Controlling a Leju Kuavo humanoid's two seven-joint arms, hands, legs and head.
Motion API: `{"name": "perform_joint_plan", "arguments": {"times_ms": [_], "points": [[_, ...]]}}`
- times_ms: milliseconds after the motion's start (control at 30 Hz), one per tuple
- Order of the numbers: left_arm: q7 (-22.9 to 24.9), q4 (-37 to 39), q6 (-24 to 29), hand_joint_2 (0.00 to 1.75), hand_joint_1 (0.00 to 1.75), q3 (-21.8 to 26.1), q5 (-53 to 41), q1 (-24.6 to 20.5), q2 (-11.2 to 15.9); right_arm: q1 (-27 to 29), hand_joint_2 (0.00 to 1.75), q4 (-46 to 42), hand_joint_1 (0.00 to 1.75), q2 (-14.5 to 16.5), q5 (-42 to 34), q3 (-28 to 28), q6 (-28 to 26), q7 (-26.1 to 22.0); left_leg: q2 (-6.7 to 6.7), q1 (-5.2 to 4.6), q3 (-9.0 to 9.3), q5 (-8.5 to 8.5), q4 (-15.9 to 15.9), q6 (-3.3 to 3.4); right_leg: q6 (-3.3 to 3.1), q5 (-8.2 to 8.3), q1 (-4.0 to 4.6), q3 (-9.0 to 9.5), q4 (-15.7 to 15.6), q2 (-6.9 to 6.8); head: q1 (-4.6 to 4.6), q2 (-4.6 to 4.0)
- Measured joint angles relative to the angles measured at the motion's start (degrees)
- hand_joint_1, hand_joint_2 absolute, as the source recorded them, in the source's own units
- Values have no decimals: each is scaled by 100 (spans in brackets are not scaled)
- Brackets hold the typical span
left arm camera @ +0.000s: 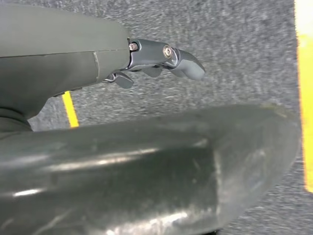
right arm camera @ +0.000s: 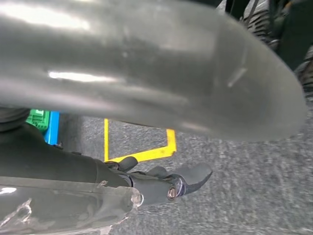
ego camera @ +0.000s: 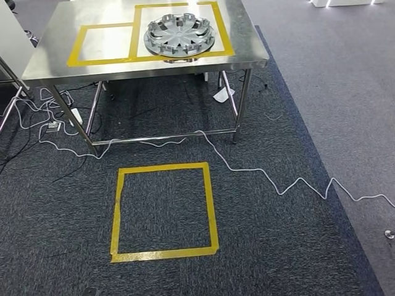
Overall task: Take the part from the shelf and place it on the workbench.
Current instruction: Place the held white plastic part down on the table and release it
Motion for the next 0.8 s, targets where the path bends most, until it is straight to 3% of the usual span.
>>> {"name": "perform_joint_plan", "arguments": {"times_ms": [67,100,167,200,233,267,333,367,400,433,500,567,600,633,700,733,800], "points": [[32,1,0,0,0,-21,-20,-20,-15,2,0,1,0,-2,20,7,0,24,-28,13,547,-92,-794,27,72,107,-1,-152,87,7,-8,0],[44,2,1,0,0,-32,-27,-25,-24,6,0,1,0,-3,31,10,-2,34,-39,5,679,-180,-1028,78,100,166,3,-193,106,8,-13,0],[64,3,3,0,0,-48,-31,-17,-39,29,0,0,0,-3,54,15,-3,45,-28,-15,647,-183,-1115,233,153,286,-11,-229,94,11,-13,0],[74,3,5,0,0,-52,-32,-10,-44,50,0,0,0,-4,61,16,-3,47,-12,-17,598,-130,-1105,292,183,243,-23,-252,119,13,-12,0],[86,4,8,0,0,-54,-32,-5,-47,71,0,0,0,-5,72,19,1,38,3,-14,539,-67,-1101,348,213,76,-31,-299,239,16,-7,0],[93,4,14,0,0,-55,-31,-3,-47,88,0,1,0,-6,84,23,7,9,15,-10,464,5,-1102,390,240,-204,-38,-370,484,17,1,0],[103,4,24,0,0,-55,-25,-5,-45,98,0,2,0,-8,112,45,21,-167,21,-24,283,159,-1096,422,274,-841,-39,-533,1245,16,18,0],[102,4,26,0,0,-55,-16,-6,-49,96,0,1,0,-16,120,64,24,-329,26,-31,184,238,-1092,421,280,-1001,-39,-564,1591,16,23,0],[95,4,21,0,0,-55,-8,-7,-60,94,0,1,0,-30,131,88,20,-533,32,-37,86,316,-1089,416,276,-1010,-39,-522,1796,16,25,0],[76,4,15,0,0,-56,0,-8,-77,95,0,0,0,-50,151,120,-5,-773,36,-41,-10,392,-1086,407,265,-899,-38,-381,1805,16,26,0],[18,5,7,0,0,-57,5,-14,-129,86,0,0,0,-92,229,207,-108,-1214,40,-45,-174,541,-1082,378,226,-660,-36,210,1229,16,26,0],[-46,6,15,0,0,-57,15,-24,-179,47,0,1,0,-123,328,308,-141,-1427,39,-52,-264,669,-1081,325,197,-764,-18,869,314,18,25,1],[-74,6,21,0,0,-57,21,-31,-196,28,0,1,0,-133,368,354,-78,-1439,42,-50,-282,728,-1086,292,182,-864,-3,1039,19,24,29,1],[-97,6,27,0,0,-57,25,-37,-207,20,0,2,0,-140,387,391,28,-1419,44,-45,-292,784,-1099,255,159,-902,14,1084,-114,28,34,1],[-128,6,40,0,0,-58,23,-38,-211,34,0,7,0,-147,310,437,283,-1391,40,-26,-338,823,-1099,182,71,-819,16,974,-122,27,49,1],[-139,6,51,0,0,-58,22,-31,-209,42,0,10,0,-149,236,445,399,-1388,31,-22,-390,696,-1022,153,18,-757,9,904,-125,24,40,1],[-152,6,81,0,0,-58,22,-18,-198,50,0,13,0,-152,120,445,570,-1362,15,-18,-573,135,-534,112,-58,-622,-5,732,-133,15,-3,0]]}}
